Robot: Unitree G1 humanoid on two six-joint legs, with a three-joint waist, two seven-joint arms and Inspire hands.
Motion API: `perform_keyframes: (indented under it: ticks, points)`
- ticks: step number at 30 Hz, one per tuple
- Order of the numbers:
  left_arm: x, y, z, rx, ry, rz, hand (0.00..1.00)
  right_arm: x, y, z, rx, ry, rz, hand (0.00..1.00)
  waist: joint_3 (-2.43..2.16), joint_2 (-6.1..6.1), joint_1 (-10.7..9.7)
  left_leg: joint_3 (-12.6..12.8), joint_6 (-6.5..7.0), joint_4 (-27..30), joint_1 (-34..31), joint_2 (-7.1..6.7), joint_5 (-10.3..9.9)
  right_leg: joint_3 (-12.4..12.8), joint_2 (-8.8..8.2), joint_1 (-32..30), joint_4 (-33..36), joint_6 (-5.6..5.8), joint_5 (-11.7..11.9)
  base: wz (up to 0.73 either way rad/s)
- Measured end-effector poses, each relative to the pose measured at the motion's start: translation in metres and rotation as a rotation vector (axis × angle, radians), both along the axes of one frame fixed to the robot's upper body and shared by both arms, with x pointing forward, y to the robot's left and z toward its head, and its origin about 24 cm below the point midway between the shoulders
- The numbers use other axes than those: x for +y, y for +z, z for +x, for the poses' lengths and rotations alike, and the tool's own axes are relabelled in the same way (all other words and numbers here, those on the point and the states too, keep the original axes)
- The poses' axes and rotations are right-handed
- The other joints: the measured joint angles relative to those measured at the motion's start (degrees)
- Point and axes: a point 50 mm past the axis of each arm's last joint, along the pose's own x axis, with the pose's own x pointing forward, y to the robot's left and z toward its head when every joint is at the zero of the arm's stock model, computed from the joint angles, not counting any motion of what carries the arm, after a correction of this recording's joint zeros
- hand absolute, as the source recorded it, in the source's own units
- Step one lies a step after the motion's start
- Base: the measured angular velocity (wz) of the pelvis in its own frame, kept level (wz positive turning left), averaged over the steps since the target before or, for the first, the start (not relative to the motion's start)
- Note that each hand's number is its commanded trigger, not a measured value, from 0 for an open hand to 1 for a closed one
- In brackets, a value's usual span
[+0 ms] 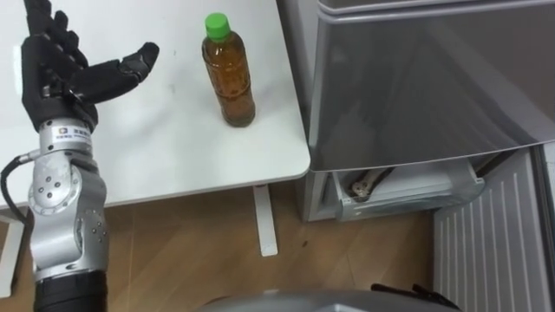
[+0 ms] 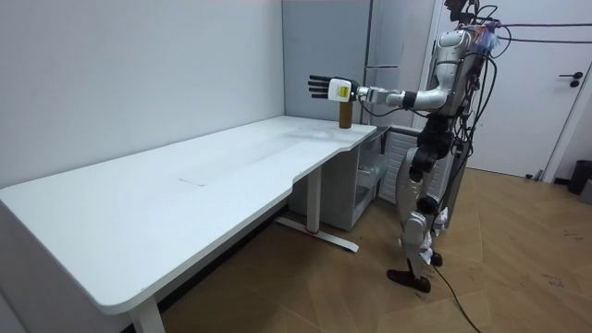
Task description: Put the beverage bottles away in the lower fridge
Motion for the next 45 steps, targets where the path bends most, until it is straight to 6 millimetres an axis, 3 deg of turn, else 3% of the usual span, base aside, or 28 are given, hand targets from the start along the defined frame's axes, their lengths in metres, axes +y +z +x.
perform_keyframes:
  ticks: [10,17,35,45]
  points:
    - [-0.027,-0.014,0.002,0.071,-0.221,-0.050,0.00,0.001,0.000,0.001,0.014,0.006,0.008,0.00,0.05,-0.50,-0.2,0.0,0.00,-0.2,-0.2,-0.03,0.0,0.1,0.01,0.0,-0.2,0.00,0.0,0.00]
    - [-0.037,-0.018,0.003,0.098,-0.315,-0.056,0.00,-0.003,0.001,0.001,0.021,0.005,0.001,0.00,0.03,0.22,-0.2,0.0,0.00,-0.1,-0.2,-0.01,0.0,0.2,0.03,0.2,-0.1,0.00,0.0,0.00]
    - [-0.037,-0.019,0.003,0.106,-0.316,-0.051,0.00,-0.005,0.001,0.000,0.033,0.014,-0.019,0.00,0.11,0.75,-0.3,0.3,-0.01,-0.2,0.0,0.01,0.0,0.7,0.09,-0.1,-0.1,0.00,0.0,0.00]
    - [-0.033,-0.015,0.008,0.113,-0.214,-0.006,0.00,-0.004,0.000,0.001,0.043,0.020,-0.030,0.00,0.57,0.01,-0.4,0.3,-0.01,-0.2,0.0,0.05,0.0,0.7,0.12,-0.1,-0.1,0.00,0.0,0.00]
